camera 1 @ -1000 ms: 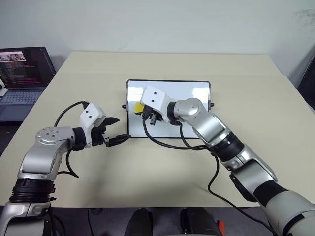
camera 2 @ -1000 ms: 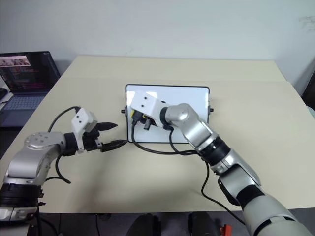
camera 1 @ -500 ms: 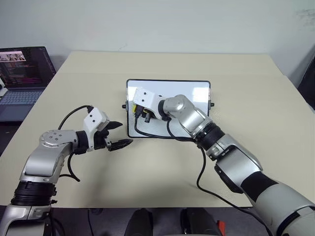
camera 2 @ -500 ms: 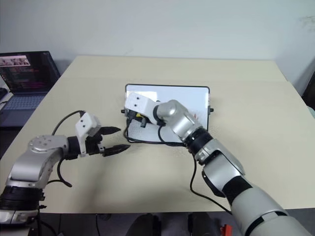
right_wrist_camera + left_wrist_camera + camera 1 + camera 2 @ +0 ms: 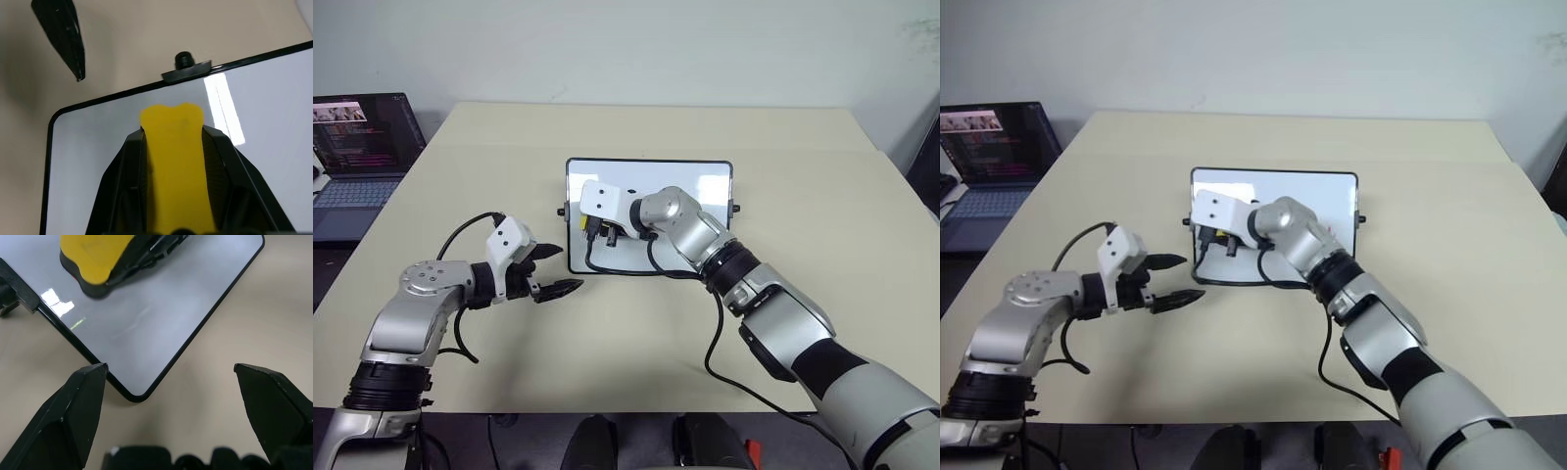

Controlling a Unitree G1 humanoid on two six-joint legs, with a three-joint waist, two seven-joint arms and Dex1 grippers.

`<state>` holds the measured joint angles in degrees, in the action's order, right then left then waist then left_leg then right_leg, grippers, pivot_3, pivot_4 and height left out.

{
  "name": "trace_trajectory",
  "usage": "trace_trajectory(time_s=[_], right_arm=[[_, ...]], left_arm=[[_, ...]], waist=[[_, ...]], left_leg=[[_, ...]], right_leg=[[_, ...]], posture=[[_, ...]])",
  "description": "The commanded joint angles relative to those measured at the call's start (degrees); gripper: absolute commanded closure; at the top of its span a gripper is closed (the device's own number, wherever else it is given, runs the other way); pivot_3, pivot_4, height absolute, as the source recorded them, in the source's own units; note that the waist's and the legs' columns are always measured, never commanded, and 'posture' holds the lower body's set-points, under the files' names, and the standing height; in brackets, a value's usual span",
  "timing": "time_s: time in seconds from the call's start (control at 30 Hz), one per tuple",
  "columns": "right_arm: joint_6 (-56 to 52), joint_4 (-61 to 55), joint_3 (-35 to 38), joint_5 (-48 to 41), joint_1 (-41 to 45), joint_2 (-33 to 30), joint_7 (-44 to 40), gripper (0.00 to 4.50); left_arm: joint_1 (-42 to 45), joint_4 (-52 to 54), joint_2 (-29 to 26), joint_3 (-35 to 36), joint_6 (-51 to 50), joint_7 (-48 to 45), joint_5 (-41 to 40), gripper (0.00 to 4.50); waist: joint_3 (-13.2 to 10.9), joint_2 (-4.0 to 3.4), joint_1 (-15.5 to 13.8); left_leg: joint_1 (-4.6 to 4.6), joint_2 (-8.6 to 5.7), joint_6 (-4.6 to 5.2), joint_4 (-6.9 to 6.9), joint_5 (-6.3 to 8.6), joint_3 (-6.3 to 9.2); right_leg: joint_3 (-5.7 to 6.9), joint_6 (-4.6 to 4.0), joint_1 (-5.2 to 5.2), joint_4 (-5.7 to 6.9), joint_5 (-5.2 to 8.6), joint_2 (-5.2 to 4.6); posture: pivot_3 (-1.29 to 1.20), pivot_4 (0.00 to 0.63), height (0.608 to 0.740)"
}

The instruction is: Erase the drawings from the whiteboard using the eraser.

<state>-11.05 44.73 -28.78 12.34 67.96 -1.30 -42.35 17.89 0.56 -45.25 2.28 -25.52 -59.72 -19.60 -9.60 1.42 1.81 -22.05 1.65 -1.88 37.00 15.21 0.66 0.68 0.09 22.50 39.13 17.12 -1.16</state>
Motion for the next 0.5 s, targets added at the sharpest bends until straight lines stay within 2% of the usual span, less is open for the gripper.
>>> trace_trajectory(time_s=[0.03, 0.23, 0.5], right_arm=[[-0.8, 0.3, 1.9, 0.7, 0.3, -0.5, 0.9, 3.31], [-3.8, 0.0, 5.3, -1.4, 0.8, -0.9, -0.6, 3.31], [-5.3, -2.2, 3.0, 0.4, -1.9, -1.0, -3.7, 3.31]], left_arm=[[1.0, 1.2, -0.1, -0.2, 1.4, -0.7, 0.1, 0.00], [1.4, 0.9, 0.2, -0.6, 1.7, -1.1, 0.2, 0.00], [1.7, 0.8, 0.7, -1.2, 1.9, -1.4, 0.6, 0.00]], waist=[[0.0, 0.00, 0.0], [0.0, 0.00, -0.1], [0.0, 0.00, -0.1]], left_leg=[[0.00, 0.00, 0.00, 0.00, 0.00, 0.00], [0.00, 0.00, -0.01, 0.01, 0.00, 0.00], [0.01, -0.01, 0.00, 0.01, 0.00, 0.00]], right_leg=[[0.00, 0.00, 0.00, 0.01, 0.00, 0.00], [0.01, 0.00, -0.01, 0.01, 0.00, 0.00], [0.00, 0.00, -0.02, 0.01, 0.00, 0.00]], posture=[[0.00, 0.150, 0.740], [0.00, 0.150, 0.740], [0.00, 0.150, 0.740]])
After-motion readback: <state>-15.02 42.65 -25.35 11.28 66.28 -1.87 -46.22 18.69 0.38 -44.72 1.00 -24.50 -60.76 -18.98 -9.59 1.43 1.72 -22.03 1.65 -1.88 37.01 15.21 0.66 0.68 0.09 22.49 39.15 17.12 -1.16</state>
